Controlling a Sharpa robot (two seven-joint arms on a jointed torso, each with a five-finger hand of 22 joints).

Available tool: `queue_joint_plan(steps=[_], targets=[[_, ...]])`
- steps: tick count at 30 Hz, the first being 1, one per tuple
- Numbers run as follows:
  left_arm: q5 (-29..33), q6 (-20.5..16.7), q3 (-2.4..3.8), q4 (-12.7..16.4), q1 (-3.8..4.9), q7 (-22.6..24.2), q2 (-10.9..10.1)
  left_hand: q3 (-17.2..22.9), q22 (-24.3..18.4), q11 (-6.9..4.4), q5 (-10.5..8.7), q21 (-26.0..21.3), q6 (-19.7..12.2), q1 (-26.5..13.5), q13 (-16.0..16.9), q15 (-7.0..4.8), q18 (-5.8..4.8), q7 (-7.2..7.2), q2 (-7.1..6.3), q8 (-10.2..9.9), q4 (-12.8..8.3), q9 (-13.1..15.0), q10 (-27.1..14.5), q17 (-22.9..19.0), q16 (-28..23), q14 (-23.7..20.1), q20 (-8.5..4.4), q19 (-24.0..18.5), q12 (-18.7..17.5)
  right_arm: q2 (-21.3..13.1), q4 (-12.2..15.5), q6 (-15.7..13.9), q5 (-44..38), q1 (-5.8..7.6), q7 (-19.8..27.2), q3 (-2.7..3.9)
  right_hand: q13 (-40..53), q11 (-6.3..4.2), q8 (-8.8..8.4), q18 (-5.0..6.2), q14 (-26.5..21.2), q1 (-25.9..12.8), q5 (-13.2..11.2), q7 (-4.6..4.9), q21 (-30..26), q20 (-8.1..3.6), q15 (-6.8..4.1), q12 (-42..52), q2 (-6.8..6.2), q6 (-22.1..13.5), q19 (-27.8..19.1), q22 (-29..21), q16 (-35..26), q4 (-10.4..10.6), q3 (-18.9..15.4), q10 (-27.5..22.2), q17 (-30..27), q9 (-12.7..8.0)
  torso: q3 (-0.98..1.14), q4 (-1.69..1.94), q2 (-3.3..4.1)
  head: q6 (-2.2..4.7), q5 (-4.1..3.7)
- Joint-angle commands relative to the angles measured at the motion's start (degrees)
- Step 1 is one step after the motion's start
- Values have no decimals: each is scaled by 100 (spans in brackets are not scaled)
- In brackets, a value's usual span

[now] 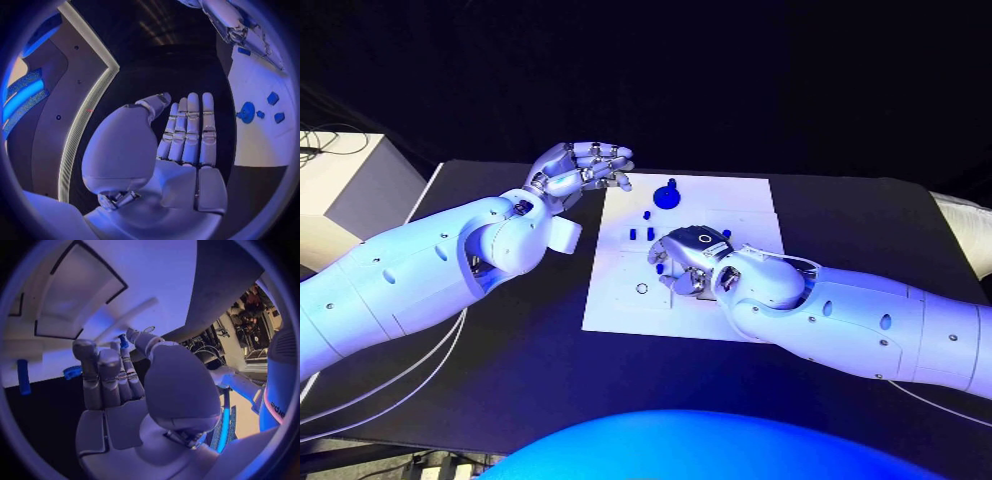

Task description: Assemble the parts on the task board

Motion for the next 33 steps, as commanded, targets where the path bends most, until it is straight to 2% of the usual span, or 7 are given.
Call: queue_joint_plan(steps=[1, 3, 12, 19, 26, 29, 33], targets=[[-14, 97, 4, 1, 1, 16, 12, -24, -8, 37, -4, -35, 0, 44, 0, 34, 50, 38, 16, -15, 8, -6, -1, 11, -43, 20, 12, 9, -27, -22, -2, -84, -4, -10, -13, -6, 6, -1, -32, 52, -38, 84, -19, 11, -93, 5, 2, 43, 4, -50, -55, -44, -48, 22, -95, -64, -67, -16, 4, 5, 0, 0, -11], [-14, 105, 4, -5, 1, 11, 12, -28, -10, 38, -4, -38, -1, 36, 1, 35, 49, 40, 17, -16, 14, -6, -2, 14, -47, 21, 13, 9, -29, -35, 4, -138, -4, -10, -27, -6, 9, 8, -44, 66, -71, 147, -17, -48, -201, 12, 9, 83, 22, -55, -85, -98, -107, 59, -204, -119, -161, -34, 3, 6, 1, 0, -15], [-14, 134, 4, -24, 1, -4, 21, -33, -13, 40, -5, -43, -1, 27, 1, 37, 49, 40, 17, -18, 22, -7, -3, 18, -51, 21, 15, 9, -32, -145, 112, -521, 20, -10, -19, -5, 21, -5, -44, 64, -65, 196, 8, -26, -198, 9, 1, 163, 56, -32, -54, -95, -101, 110, -268, -94, -186, -49, 9, 3, -1, 0, -32], [-14, 148, 3, -35, 1, -5, 30, -33, -13, 40, -5, -43, -1, 27, 1, 37, 49, 40, 17, -18, 22, -7, -3, 18, -51, 21, 15, 9, -32, -491, 445, -816, 387, 96, 103, 35, 30, -76, -51, 15, 66, 230, 75, 29, 59, -48, -63, 418, 32, 19, 158, 45, 40, 190, -141, 185, -106, -89, 2, -12, -9, 0, -64], [-14, 160, 3, -43, 0, -5, 34, -38, -19, 38, -4, -51, 1, 20, 3, 37, 49, 38, 23, -18, 31, -7, 0, 26, -59, 23, 17, 10, -36, -883, 649, -669, 1079, 386, 216, 115, 14, -125, -50, -74, 179, 140, 181, 37, 527, -88, -104, 562, -65, 70, 425, 314, 289, 276, 128, 558, 105, -116, -3, -18, -17, 0, -152], [-14, 176, 2, -52, 0, -5, 43, -38, -20, 38, -3, -52, 2, 20, 3, 37, 50, 37, 25, -18, 32, -7, 1, 28, -60, 24, 17, 11, -36, -1053, 640, -477, 1247, 521, 261, 155, 15, -166, -37, -130, 253, 73, 323, 8, 842, -112, -133, 560, -146, 96, 574, 495, 514, 303, 218, 732, 332, -114, -5, -27, -29, 0, -178], [-14, 209, 1, -69, -1, -13, 55, -38, -20, 38, -3, -52, 2, 20, 3, 37, 50, 37, 25, -18, 32, -7, 1, 28, -60, 24, 17, 11, -36, -1285, 509, -73, 1343, 709, 437, 187, 11, -177, -36, -156, 291, 37, 337, -3, 985, -121, -141, 529, -190, 94, 639, 575, 636, 313, 230, 767, 457, -113, -11, -41, -43, 11, -206]])
